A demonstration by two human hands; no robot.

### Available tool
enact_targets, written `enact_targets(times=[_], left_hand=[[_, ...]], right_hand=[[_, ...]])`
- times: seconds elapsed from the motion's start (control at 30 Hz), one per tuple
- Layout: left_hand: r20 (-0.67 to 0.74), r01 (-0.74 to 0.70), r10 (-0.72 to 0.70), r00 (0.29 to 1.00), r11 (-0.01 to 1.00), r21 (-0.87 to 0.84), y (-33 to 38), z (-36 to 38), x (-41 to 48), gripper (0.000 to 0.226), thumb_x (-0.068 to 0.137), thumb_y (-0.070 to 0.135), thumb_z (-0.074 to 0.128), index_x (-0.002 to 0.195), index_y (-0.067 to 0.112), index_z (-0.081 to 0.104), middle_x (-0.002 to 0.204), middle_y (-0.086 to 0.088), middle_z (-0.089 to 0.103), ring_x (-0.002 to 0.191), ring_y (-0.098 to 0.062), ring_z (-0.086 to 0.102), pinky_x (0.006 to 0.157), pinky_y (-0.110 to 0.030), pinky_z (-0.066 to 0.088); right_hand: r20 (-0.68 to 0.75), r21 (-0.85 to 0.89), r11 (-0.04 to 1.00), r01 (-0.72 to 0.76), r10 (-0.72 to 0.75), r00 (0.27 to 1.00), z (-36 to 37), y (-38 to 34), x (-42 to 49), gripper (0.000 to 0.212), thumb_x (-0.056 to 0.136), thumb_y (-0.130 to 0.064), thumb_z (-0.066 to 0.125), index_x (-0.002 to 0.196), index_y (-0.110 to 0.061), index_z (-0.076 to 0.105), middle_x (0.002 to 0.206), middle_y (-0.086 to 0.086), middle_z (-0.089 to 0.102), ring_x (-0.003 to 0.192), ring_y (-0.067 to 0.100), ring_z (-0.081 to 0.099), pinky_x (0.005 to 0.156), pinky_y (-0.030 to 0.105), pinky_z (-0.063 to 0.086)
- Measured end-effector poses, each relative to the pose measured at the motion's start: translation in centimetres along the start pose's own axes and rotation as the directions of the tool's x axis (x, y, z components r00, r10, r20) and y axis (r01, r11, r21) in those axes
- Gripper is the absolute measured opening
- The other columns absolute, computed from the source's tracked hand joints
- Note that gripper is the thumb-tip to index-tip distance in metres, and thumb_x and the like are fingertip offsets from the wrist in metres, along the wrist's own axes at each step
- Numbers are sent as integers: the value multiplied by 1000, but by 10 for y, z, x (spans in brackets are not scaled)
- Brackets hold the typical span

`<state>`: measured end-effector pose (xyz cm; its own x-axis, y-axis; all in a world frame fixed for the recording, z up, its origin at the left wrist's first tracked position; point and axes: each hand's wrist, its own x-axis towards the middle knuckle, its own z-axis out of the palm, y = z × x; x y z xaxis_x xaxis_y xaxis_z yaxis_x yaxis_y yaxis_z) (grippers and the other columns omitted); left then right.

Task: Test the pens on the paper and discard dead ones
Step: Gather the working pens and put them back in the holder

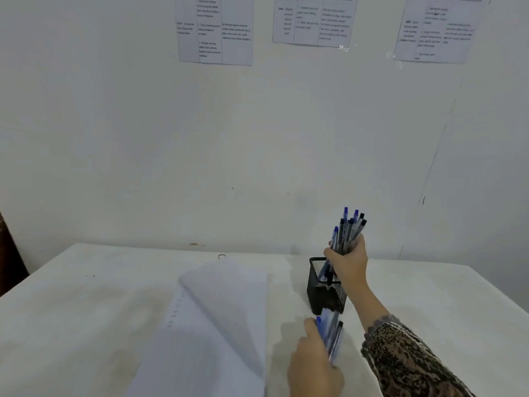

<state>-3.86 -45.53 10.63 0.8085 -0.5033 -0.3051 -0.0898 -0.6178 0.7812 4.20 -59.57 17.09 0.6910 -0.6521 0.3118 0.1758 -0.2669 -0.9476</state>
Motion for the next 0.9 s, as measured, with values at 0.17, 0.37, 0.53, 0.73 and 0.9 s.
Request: enact_targets(times=[0.17,0.37,0.53,0.73,0.9], left_hand=[[-321,-156,49,946,936,-317,19,-10,-20,76,71,1,61,131,31,25,104,7,51,86,-14,59,69,-18,54],[-508,-298,38,861,845,-443,22,-21,-19,66,69,2,60,117,36,32,84,9,57,56,-12,54,49,-15,46],[-536,-326,4,844,797,-508,21,-20,-16,66,68,-1,60,123,28,38,84,-1,60,55,-13,54,49,-16,46],[-588,-393,43,808,782,-483,25,-21,-17,64,69,-4,60,117,31,38,80,-1,60,53,-4,56,49,-16,47],[-602,-399,35,798,779,-484,23,-21,-15,63,68,-4,60,120,26,40,77,0,58,51,-6,55,48,-16,46]], right_hand=[[16,-86,995,47,-46,999,5,0,-4,39,70,1,71,98,-11,47,74,-2,56,63,11,54,55,16,42],[4,-77,997,32,-32,999,4,-1,-3,41,69,2,71,100,-12,47,75,-4,56,63,8,54,54,14,42],[29,-40,998,53,-52,998,4,1,-2,42,67,0,74,96,-13,47,82,4,62,68,17,58,58,17,47],[28,38,999,39,-40,999,3,1,-1,51,72,1,73,110,-19,46,86,-2,65,71,7,61,58,8,49],[67,13,1000,17,-18,998,3,4,1,41,73,-6,74,105,-19,52,89,-6,64,72,7,60,64,16,50]])
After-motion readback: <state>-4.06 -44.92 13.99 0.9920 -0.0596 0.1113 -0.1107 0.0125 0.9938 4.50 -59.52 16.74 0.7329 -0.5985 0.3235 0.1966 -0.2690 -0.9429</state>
